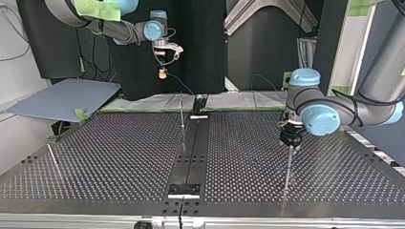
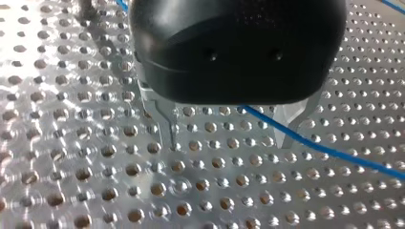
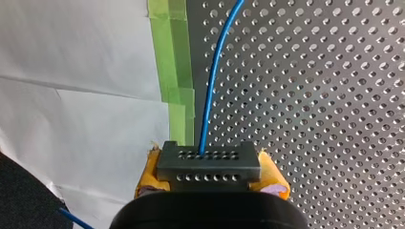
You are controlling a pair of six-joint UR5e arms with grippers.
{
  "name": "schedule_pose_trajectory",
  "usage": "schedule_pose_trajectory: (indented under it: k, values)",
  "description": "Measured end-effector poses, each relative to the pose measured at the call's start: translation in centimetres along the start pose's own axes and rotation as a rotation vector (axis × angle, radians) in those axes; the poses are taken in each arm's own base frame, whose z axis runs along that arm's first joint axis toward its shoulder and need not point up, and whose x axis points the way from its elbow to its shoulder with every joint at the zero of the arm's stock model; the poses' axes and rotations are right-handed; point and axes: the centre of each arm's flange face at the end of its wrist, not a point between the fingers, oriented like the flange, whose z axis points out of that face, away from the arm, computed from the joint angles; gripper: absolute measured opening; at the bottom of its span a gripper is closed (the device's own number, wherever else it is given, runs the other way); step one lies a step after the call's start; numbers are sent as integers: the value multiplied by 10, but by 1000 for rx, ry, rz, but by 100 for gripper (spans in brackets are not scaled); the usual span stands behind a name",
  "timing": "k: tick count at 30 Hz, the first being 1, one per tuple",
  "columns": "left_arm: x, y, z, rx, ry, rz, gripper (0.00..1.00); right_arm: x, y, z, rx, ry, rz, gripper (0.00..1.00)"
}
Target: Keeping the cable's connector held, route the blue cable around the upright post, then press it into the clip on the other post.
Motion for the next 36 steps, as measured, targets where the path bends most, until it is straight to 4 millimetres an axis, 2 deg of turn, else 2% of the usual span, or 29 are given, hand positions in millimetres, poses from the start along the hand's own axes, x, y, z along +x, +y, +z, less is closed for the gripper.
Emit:
schedule_pose_trajectory:
  k: [10,18,24,31,36]
  values:
    - [21,21,-4,-28,37,-101,100,0,0,0,3,1,8,0]
    - [25,27,-4,-32,44,-180,100,0,-1,0,4,1,8,0]
    - [34,40,-5,-28,58,-239,100,0,-1,-1,5,1,8,0]
    - [54,54,-7,8,90,-310,100,-1,-2,-1,8,2,7,0]
    - [59,52,-5,62,98,-362,100,0,-3,-1,10,3,7,0]
